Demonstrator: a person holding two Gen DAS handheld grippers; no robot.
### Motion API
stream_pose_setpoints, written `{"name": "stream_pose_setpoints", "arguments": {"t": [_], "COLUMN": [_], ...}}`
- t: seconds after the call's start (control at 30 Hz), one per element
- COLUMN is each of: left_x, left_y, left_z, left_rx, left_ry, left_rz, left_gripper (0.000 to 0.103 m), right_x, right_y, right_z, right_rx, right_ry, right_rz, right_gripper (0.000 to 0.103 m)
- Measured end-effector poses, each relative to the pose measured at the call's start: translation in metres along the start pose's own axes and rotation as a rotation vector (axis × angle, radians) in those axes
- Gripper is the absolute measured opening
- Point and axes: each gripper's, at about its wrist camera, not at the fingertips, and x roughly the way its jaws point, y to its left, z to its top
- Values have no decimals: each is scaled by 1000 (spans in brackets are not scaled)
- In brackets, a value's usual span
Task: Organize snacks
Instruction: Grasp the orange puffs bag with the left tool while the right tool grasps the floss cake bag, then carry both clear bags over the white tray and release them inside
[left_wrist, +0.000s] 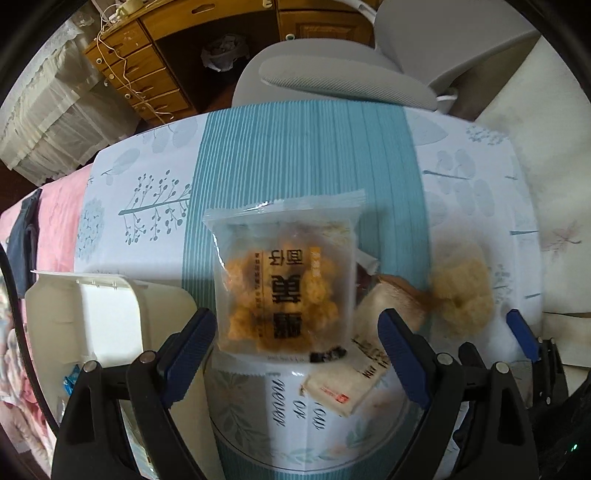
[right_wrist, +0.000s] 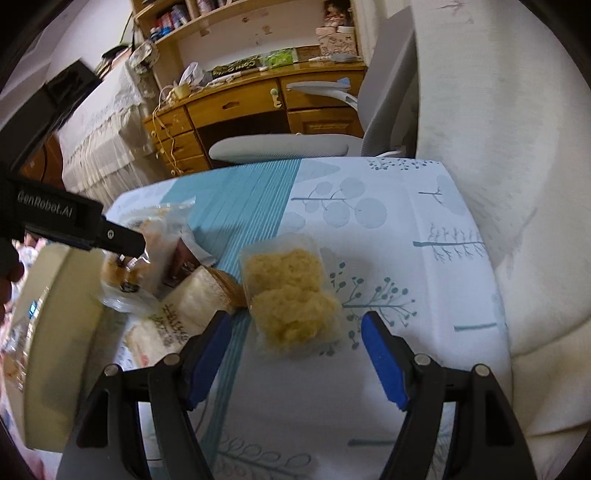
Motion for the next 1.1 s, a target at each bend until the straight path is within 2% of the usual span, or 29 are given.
{"name": "stream_pose_setpoints", "arguments": {"t": [0.23, 0.43, 0.5, 0.63, 0.7, 0.8, 1.1], "left_x": [21, 30, 35, 36, 35, 31, 28], "left_y": [3, 8, 11, 9, 9, 10, 13], "left_z": [11, 18, 20, 20, 20, 18, 5], "left_rx": [-8, -19, -40, -24, -21, -33, -64], "left_ry": [23, 27, 46, 36, 32, 28, 83], "left_rz": [22, 22, -7, 13, 13, -4, -51], "left_gripper": [89, 88, 85, 81, 77, 68, 66], "right_x": [15, 27, 29, 30, 29, 26, 9], "right_y": [9, 12, 14, 16, 16, 15, 20], "right_z": [-5, -6, -7, -8, -8, -8, -7], "right_rx": [-82, -90, -96, -102, -102, -96, -86], "right_ry": [2, 19, 22, 15, 11, 9, 15], "right_rz": [-52, -58, -72, -82, -98, -96, -84], "right_gripper": [73, 73, 73, 72, 63, 60, 59]}}
